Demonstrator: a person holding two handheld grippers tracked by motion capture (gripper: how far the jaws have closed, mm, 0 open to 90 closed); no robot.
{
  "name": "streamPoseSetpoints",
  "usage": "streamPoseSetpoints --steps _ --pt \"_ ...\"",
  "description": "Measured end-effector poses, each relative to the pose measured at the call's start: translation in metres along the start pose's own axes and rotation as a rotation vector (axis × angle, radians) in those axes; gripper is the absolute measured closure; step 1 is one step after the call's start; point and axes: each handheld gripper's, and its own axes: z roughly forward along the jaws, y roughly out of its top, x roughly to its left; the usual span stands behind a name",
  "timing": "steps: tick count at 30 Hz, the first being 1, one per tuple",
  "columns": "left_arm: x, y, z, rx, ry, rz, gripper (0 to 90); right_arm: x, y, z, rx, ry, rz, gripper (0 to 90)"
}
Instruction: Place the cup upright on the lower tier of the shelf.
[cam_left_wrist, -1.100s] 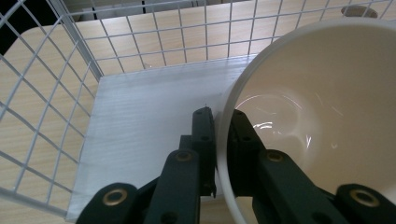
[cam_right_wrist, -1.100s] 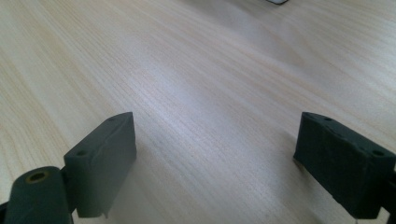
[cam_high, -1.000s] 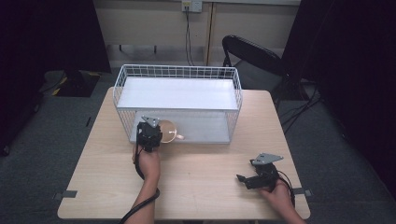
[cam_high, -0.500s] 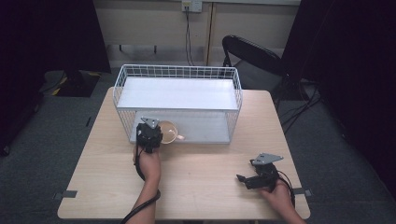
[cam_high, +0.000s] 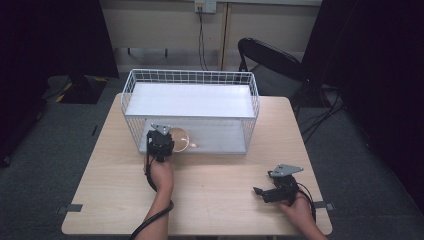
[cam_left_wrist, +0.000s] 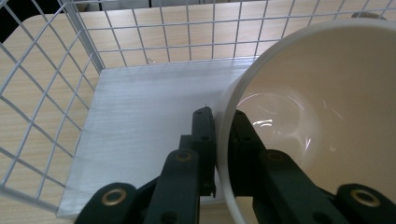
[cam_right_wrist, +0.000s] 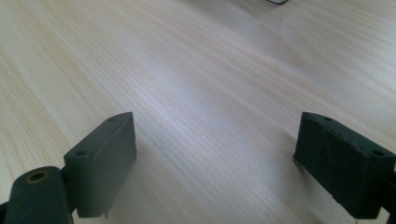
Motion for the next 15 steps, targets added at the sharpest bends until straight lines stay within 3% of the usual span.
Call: streamPoseSetpoints --steps 2,8,11,15 --pt "0.0 0.0008 -0.0004 0.0 -0.003 0.005 82.5 0.0 0.0 0.0 0.0 0.0 0.0 11.9" --pt "0.0009 0.0051 -0.0023 -0.026 -0.012 -0.032 79.8 0.0 0.0 0.0 0.0 0.0 0.0 11.9" --pt "0.0003 0.0077 -0.0037 -0.045 -0.012 -0.03 71.0 0.0 -0.0001 0.0 0.0 0.0 0.0 11.9" --pt "0.0025 0.0064 -0.0026 -0.083 -0.034 -0.083 54.8 0.0001 -0.0001 -0.0001 0.0 0.0 0.0 11.9"
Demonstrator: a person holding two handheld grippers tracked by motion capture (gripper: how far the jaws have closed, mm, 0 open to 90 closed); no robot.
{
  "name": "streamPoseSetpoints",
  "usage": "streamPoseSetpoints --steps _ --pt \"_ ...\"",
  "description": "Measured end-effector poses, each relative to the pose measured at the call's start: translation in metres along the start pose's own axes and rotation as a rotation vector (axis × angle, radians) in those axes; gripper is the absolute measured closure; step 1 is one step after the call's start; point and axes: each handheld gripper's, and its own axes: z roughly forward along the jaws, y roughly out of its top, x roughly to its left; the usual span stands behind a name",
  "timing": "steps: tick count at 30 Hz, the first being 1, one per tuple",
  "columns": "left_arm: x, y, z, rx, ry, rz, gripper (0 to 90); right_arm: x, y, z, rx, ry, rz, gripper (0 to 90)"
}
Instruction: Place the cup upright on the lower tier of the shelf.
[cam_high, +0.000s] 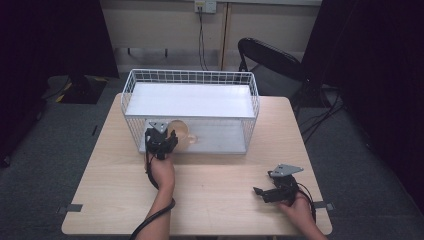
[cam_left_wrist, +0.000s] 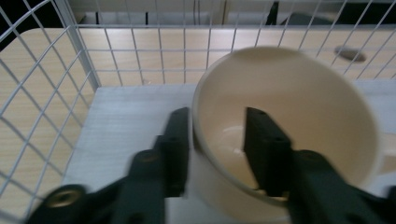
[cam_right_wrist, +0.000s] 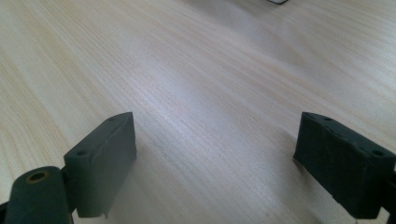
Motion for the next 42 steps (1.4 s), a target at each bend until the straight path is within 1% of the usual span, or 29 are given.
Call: streamPoseSetpoints --steps 1,3,4,7,9,10,12,13,14,17,18,20,25,27,30,34,38,42 --pt "0.001 0.0 0.0 -0.005 -0.012 -0.004 52.6 0.0 0.0 0.0 0.0 0.0 0.0 11.9" --pt "0.001 -0.001 0.0 -0.024 -0.007 -0.009 46.3 0.0 0.0 0.0 0.0 0.0 0.0 11.9" --pt "0.002 -0.001 0.0 -0.022 -0.011 -0.014 45.4 0.0 0.0 0.0 0.0 0.0 0.0 11.9" --pt "0.002 -0.001 0.0 -0.021 -0.007 0.01 43.4 0.0 0.0 0.0 0.0 0.0 0.0 11.9" --pt "0.002 0.0 0.0 -0.017 -0.01 0.012 42.2 0.0 0.0 0.0 0.0 0.0 0.0 11.9" --pt "0.001 0.0 -0.001 -0.017 -0.008 0.013 41.8 0.0 0.0 0.0 0.0 0.0 0.0 11.9" --pt "0.001 0.001 -0.001 -0.016 -0.019 0.017 41.0 0.0 0.0 0.0 0.0 0.0 0.0 11.9" --pt "0.001 0.002 -0.002 -0.016 -0.02 0.033 40.9 0.0 0.0 0.0 0.0 0.0 0.0 11.9" --pt "0.0 0.002 -0.002 -0.018 -0.022 0.027 40.2 0.0 0.0 0.0 0.0 0.0 0.0 11.9" --pt "-0.001 0.003 -0.004 -0.013 -0.032 0.037 38.7 0.0 0.0 0.0 0.0 0.0 0.0 11.9" --pt "-0.002 0.003 -0.004 -0.015 -0.033 0.03 38.2 0.0 0.0 0.0 0.0 0.0 0.0 11.9" --pt "-0.001 0.003 -0.006 -0.011 -0.043 0.034 37.7 0.0 0.0 0.0 0.0 0.0 0.0 11.9" --pt "0.001 0.004 -0.009 -0.006 -0.046 0.039 35.9 0.0 0.0 0.0 0.0 0.0 0.0 11.9" --pt "0.002 0.004 -0.01 -0.001 -0.055 0.025 35.9 0.0 0.0 0.0 0.0 0.0 0.0 11.9" --pt "0.004 0.005 -0.011 0.002 -0.068 0.023 35.7 0.0 0.0 0.0 0.0 0.0 0.0 11.9" --pt "0.004 0.006 -0.013 0.008 -0.071 0.031 34.6 0.0 0.0 0.0 0.0 0.0 0.0 11.9" --pt "0.004 0.006 -0.016 0.013 -0.085 0.027 33.7 0.0 0.0 0.0 0.0 0.0 0.0 11.9" --pt "0.006 0.007 -0.02 0.01 -0.089 0.039 30.9 0.0 0.0 0.0 0.0 0.0 0.0 11.9"
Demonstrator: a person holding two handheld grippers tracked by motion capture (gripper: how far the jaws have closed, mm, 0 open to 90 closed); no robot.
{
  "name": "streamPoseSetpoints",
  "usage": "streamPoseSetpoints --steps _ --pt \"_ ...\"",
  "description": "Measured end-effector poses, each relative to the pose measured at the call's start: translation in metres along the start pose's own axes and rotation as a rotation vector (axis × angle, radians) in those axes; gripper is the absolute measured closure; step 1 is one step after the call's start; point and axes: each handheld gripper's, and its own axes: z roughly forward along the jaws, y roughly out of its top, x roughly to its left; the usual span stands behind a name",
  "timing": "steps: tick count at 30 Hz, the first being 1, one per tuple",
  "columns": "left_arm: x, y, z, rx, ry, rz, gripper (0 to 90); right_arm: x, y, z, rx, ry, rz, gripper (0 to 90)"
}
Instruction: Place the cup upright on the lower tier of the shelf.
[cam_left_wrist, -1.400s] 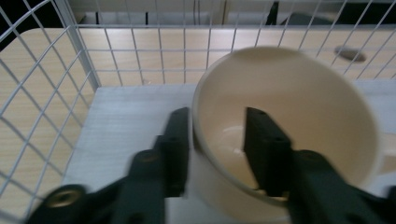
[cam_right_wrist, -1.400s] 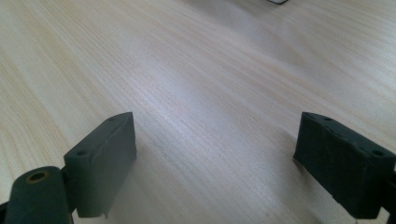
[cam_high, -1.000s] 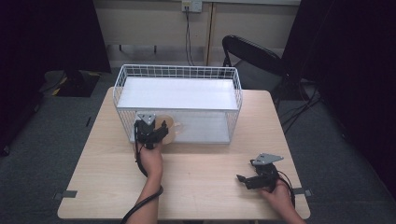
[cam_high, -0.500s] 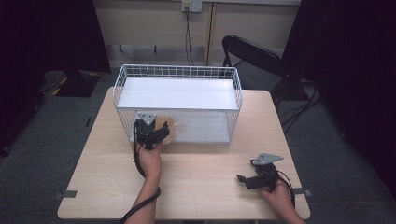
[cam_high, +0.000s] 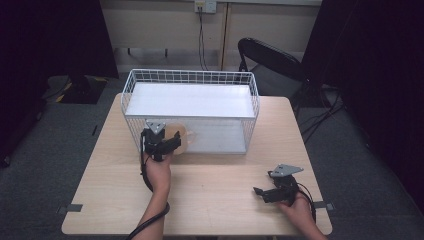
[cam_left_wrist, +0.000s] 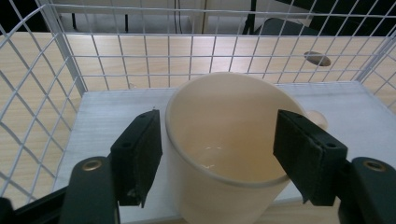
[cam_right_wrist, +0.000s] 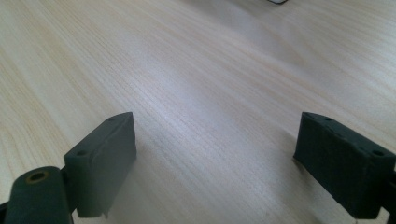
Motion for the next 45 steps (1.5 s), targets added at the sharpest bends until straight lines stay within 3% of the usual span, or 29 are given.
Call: streamPoseSetpoints --steps 5,22,26,29,45 --pt "0.002 0.001 -0.007 -0.003 0.0 0.013 29.9 0.0 0.0 0.0 0.0 0.0 0.0 11.9" --pt "-0.002 -0.009 -0.023 0.014 -0.093 0.037 27.8 0.0 0.0 0.0 0.0 0.0 0.0 11.9" --pt "-0.004 -0.013 -0.022 0.016 -0.094 0.048 27.1 0.0 0.0 0.0 0.0 0.0 0.0 11.9" --pt "-0.007 -0.017 -0.017 0.024 -0.084 0.079 26.5 0.0 0.0 0.0 0.0 0.0 0.0 11.9" --pt "-0.004 -0.028 -0.002 0.05 -0.046 0.069 30.0 0.0 0.0 0.0 0.0 0.0 0.0 11.9"
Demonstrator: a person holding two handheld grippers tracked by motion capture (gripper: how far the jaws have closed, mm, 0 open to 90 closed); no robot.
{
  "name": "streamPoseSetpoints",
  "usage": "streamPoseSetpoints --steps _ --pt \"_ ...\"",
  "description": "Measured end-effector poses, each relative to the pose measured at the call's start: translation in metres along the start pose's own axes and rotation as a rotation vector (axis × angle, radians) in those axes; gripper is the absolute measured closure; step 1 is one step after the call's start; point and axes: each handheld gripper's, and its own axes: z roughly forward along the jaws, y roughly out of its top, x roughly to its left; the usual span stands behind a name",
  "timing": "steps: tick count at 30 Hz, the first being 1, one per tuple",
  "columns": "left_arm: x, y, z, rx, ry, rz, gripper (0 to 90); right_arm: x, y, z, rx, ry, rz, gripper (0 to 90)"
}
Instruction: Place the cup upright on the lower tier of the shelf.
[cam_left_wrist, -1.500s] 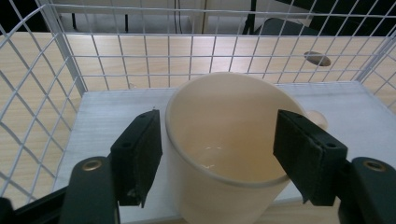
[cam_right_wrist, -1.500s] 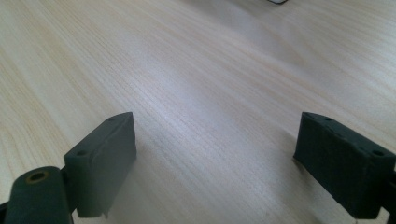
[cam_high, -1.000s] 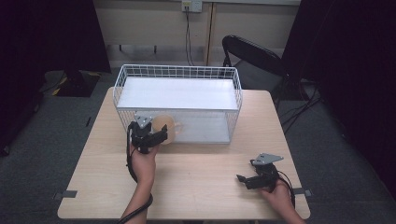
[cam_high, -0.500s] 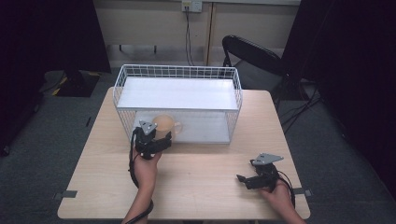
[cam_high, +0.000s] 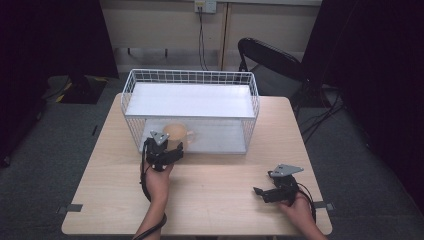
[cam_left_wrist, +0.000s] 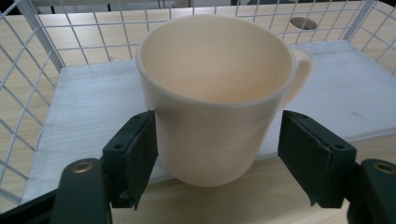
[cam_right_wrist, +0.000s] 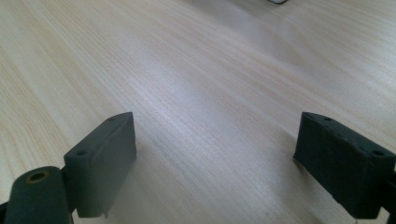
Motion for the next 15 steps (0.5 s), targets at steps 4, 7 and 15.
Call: streamPoseSetpoints --steps 4,7,15 --pt "-0.001 0.0 0.004 0.007 0.015 0.009 33.1 0.0 0.0 0.0 0.0 0.0 0.0 11.9" --pt "-0.001 0.0 0.008 0.018 0.012 -0.006 37.1 0.0 0.0 0.0 0.0 0.0 0.0 11.9" --pt "-0.003 0.0 0.017 0.024 0.027 -0.013 43.7 0.0 0.0 0.0 0.0 0.0 0.0 11.9"
